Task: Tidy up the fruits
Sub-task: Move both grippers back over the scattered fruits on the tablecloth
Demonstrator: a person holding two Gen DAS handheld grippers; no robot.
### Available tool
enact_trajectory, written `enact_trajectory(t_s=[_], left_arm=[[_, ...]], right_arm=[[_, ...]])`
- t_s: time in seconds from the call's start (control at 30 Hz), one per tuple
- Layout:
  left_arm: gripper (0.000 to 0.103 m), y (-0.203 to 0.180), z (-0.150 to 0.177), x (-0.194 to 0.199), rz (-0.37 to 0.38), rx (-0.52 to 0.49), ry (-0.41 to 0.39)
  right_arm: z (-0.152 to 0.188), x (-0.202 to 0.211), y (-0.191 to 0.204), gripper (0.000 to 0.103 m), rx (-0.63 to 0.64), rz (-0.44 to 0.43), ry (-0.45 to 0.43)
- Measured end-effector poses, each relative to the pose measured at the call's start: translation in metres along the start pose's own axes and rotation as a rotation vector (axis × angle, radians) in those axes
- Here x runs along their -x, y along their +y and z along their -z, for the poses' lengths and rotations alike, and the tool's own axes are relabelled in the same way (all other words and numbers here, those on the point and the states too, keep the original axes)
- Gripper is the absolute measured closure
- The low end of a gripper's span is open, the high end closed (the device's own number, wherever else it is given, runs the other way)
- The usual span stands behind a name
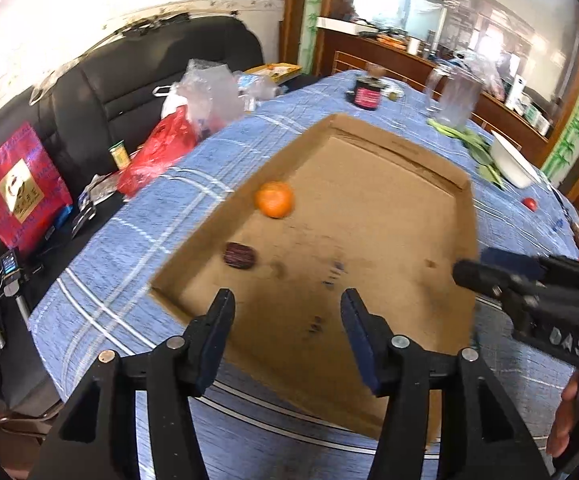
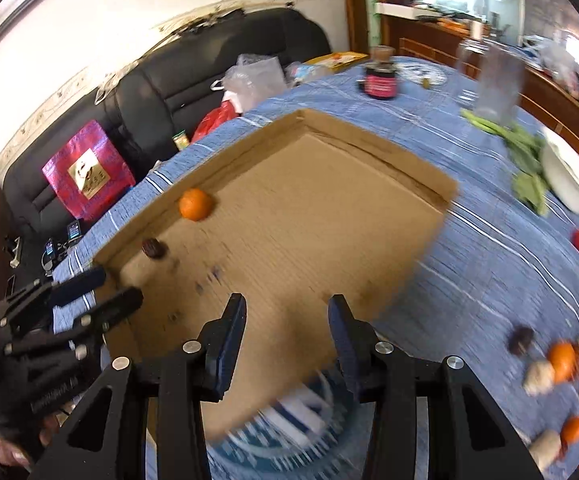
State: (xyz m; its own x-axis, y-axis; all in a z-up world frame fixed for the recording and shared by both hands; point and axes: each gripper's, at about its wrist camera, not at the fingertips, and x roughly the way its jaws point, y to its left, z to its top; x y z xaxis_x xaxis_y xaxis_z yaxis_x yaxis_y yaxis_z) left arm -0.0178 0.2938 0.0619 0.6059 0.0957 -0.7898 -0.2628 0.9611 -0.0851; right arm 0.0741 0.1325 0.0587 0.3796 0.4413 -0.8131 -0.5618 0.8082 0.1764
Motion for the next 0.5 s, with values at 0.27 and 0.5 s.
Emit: enact_trajectory(t_s=[0.27,0.5], left_arm=[[0.047,-0.093,0.013,-0.002,0.086,-0.155,0.026],[0.046,-0.191,0.032,-0.006,0.223,-0.331,0.078]], right_arm=[[0.073,0.063,-0.079,0.047,-0.14,0.108,-0.051],[0.138,0.116,-0.171,0.048,-0.287,0.251,-0.073]])
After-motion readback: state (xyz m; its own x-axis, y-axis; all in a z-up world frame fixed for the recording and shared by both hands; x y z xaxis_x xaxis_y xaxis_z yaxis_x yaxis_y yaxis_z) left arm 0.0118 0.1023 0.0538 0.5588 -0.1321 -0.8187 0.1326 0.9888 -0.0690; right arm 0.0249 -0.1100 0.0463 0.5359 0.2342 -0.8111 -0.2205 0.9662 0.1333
